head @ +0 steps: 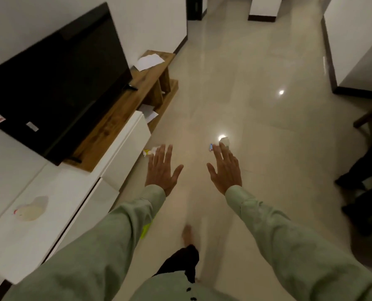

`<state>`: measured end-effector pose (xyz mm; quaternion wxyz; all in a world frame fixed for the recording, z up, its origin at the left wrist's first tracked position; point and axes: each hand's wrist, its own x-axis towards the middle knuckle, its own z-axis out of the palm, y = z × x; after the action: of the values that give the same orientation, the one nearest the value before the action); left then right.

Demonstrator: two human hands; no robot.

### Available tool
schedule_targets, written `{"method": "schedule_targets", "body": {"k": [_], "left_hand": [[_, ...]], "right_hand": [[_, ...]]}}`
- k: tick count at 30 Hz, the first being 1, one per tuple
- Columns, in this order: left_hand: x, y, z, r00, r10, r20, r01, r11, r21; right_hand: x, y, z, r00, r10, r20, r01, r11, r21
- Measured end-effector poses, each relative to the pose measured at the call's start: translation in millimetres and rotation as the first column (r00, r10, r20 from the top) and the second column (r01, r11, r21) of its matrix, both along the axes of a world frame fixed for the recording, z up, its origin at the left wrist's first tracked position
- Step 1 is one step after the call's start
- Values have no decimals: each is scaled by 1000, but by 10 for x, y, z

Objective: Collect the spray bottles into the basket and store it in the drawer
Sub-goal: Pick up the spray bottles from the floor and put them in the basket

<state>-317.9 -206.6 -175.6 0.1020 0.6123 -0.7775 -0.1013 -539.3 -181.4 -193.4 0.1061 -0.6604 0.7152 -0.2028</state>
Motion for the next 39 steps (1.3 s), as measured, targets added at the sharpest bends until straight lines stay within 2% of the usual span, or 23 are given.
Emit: {"method": "schedule_targets", "body": {"k": [6, 14, 23, 28, 32, 39], "left_hand": [[-532, -854, -396, 996, -65, -54, 69, 996, 62], [-1206, -2341, -610, 996, -71, -52, 80, 980, 182], [-1922, -3681, -1157, 1000, 17, -5, -15, 949, 314], [-2323, -4345, -1701, 994, 96, 47, -107, 922, 372], [-2565, -4824, -2324, 989, 141, 40, -145, 897, 418], [-2729, -5597, -4044, 988, 157, 17, -146, 872, 468]], "right_hand": [[-606, -687, -272, 997, -67, -43, 71, 992, 100], [-1267, -2028, -432, 991, -53, -124, 79, 972, 221], [-2063, -3680, -996, 983, 123, -140, -67, 935, 349], [-2547, -4632, -1620, 939, 302, -166, -199, 868, 456], [-2810, -5263, -2338, 909, 378, -175, -233, 809, 540], [-2921, -6147, -4159, 882, 442, -160, -278, 765, 581]]}}
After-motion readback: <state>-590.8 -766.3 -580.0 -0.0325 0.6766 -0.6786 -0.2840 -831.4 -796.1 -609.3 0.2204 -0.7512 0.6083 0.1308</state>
